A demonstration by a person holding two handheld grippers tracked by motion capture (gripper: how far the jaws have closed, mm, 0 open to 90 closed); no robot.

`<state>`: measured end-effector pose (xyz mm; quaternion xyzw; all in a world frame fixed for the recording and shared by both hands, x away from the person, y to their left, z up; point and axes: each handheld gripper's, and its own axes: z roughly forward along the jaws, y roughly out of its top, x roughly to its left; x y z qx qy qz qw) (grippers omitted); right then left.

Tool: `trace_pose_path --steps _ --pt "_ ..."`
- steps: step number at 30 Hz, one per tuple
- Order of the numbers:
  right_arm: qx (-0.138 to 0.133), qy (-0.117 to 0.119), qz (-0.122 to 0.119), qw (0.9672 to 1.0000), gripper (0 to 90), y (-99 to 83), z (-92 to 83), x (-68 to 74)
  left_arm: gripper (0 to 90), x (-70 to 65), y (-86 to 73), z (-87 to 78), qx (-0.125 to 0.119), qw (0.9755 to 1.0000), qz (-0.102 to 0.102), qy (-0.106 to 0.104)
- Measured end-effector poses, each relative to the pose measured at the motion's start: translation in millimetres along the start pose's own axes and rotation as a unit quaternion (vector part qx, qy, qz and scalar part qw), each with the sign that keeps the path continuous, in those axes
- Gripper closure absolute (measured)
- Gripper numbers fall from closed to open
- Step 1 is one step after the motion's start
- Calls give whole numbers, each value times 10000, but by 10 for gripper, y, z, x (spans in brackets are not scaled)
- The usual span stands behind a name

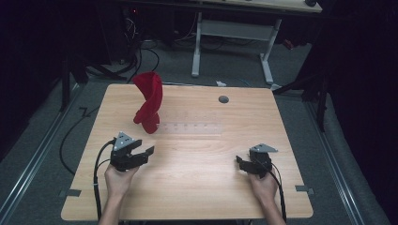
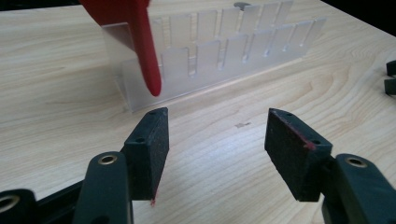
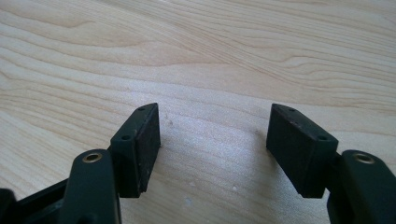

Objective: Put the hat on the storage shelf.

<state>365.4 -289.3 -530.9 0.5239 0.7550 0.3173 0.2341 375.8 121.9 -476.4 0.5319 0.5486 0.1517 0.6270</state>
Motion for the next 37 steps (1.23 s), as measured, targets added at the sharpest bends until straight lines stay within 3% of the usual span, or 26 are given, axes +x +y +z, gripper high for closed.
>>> trace_pose_path --steps 15,25,31,37 --pt "-2 5 -5 10000 352 -1 -1 2 398 -100 -349 64 366 9992 115 -147" --pt "5 6 -3 10000 350 -2 -3 3 381 -60 -631 193 547 9970 521 173" --pt "4 7 -3 10000 350 -2 -2 3 346 -3 -787 281 721 9936 771 394" --pt "8 10 4 10000 349 -2 -3 5 304 12 -770 295 751 9942 626 451"
